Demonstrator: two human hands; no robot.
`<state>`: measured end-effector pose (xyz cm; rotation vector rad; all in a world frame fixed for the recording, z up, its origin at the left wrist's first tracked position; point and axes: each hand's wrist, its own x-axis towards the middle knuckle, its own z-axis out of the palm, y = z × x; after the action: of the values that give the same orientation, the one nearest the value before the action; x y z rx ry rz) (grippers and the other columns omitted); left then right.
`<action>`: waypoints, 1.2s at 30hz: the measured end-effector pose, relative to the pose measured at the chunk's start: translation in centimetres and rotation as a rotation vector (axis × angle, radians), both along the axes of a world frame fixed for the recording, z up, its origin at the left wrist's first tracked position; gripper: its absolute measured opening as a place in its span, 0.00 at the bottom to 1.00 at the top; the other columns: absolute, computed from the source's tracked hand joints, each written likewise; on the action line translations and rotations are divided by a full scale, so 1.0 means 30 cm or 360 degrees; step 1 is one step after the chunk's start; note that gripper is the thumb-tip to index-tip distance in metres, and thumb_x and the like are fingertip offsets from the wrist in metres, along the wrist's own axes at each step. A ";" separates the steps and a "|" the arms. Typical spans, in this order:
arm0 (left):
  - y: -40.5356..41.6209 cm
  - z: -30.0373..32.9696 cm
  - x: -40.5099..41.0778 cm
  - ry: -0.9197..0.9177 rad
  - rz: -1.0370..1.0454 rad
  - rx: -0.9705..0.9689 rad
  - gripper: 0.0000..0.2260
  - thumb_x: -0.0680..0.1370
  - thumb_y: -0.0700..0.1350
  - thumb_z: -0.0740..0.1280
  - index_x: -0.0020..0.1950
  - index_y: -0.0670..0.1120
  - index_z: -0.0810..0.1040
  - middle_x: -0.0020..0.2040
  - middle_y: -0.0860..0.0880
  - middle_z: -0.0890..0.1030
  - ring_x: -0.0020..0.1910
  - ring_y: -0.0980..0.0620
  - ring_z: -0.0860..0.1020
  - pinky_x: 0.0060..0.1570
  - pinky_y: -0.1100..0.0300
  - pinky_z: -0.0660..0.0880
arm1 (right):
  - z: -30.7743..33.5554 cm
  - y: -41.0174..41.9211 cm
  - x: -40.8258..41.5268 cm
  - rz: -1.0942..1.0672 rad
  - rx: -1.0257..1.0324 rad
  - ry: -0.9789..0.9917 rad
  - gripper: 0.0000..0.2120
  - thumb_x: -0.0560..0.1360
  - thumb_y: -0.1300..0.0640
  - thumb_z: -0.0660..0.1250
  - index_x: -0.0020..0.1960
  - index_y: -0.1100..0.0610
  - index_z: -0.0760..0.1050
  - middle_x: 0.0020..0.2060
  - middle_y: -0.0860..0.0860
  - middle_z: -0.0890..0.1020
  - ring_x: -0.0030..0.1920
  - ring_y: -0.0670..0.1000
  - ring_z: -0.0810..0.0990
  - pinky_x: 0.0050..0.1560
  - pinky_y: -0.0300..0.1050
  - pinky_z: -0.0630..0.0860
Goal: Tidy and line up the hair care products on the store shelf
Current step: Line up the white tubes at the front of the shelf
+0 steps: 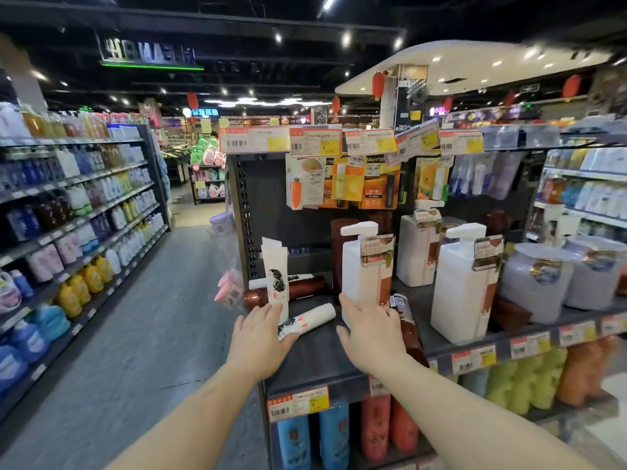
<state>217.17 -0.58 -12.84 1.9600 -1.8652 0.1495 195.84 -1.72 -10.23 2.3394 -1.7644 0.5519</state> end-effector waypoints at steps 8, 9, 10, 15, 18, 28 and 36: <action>0.009 -0.014 0.042 -0.0025 0.0091 0.0241 0.28 0.76 0.63 0.62 0.72 0.52 0.66 0.67 0.51 0.75 0.65 0.48 0.73 0.63 0.49 0.68 | -0.011 -0.011 0.060 0.0346 0.0022 -0.0260 0.27 0.78 0.45 0.58 0.75 0.43 0.56 0.53 0.50 0.76 0.55 0.54 0.73 0.54 0.50 0.67; 0.008 -0.013 0.047 0.0009 0.0083 0.0314 0.27 0.76 0.61 0.64 0.71 0.52 0.67 0.66 0.50 0.76 0.63 0.48 0.74 0.61 0.51 0.70 | -0.014 -0.014 0.063 0.0354 0.0027 -0.0266 0.27 0.78 0.45 0.59 0.75 0.43 0.56 0.53 0.50 0.76 0.55 0.54 0.73 0.55 0.50 0.67; 0.008 -0.012 0.052 0.0061 0.0065 0.0371 0.26 0.75 0.60 0.66 0.71 0.52 0.68 0.65 0.50 0.77 0.62 0.47 0.75 0.59 0.52 0.72 | -0.018 -0.016 0.066 0.0362 0.0036 -0.0270 0.27 0.78 0.45 0.59 0.75 0.43 0.56 0.53 0.50 0.76 0.56 0.54 0.73 0.55 0.50 0.68; 0.030 0.040 0.076 0.0051 -0.0067 0.0271 0.23 0.71 0.58 0.71 0.65 0.55 0.74 0.59 0.52 0.80 0.57 0.50 0.77 0.53 0.54 0.75 | -0.032 -0.025 0.083 0.0411 0.0058 -0.0290 0.28 0.78 0.46 0.62 0.75 0.45 0.57 0.58 0.50 0.73 0.58 0.52 0.71 0.58 0.47 0.69; 0.049 0.116 0.110 -0.0199 -0.0164 0.0054 0.27 0.68 0.58 0.74 0.65 0.54 0.76 0.59 0.53 0.81 0.58 0.50 0.78 0.59 0.54 0.72 | -0.023 -0.027 0.103 0.0437 0.0048 -0.0261 0.30 0.76 0.48 0.65 0.75 0.46 0.58 0.66 0.51 0.69 0.64 0.53 0.68 0.63 0.48 0.67; 0.078 0.345 0.108 -0.0622 -0.0729 -0.0454 0.21 0.69 0.50 0.77 0.61 0.54 0.80 0.55 0.55 0.83 0.59 0.47 0.76 0.64 0.49 0.66 | 0.014 -0.022 0.161 0.0444 0.0235 -0.0290 0.27 0.75 0.47 0.66 0.72 0.48 0.62 0.56 0.52 0.76 0.55 0.54 0.75 0.51 0.49 0.75; 0.060 0.310 0.090 -0.0197 -0.0559 -0.0549 0.33 0.68 0.45 0.78 0.71 0.49 0.71 0.70 0.49 0.73 0.66 0.45 0.74 0.65 0.47 0.69 | -0.003 -0.009 0.163 0.0364 0.0408 -0.0691 0.19 0.74 0.47 0.69 0.62 0.50 0.71 0.52 0.50 0.75 0.49 0.50 0.77 0.46 0.43 0.75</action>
<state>219.88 1.22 -3.55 1.4023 -2.0681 0.4598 200.73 -1.97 -10.33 2.7888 -1.8358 0.9880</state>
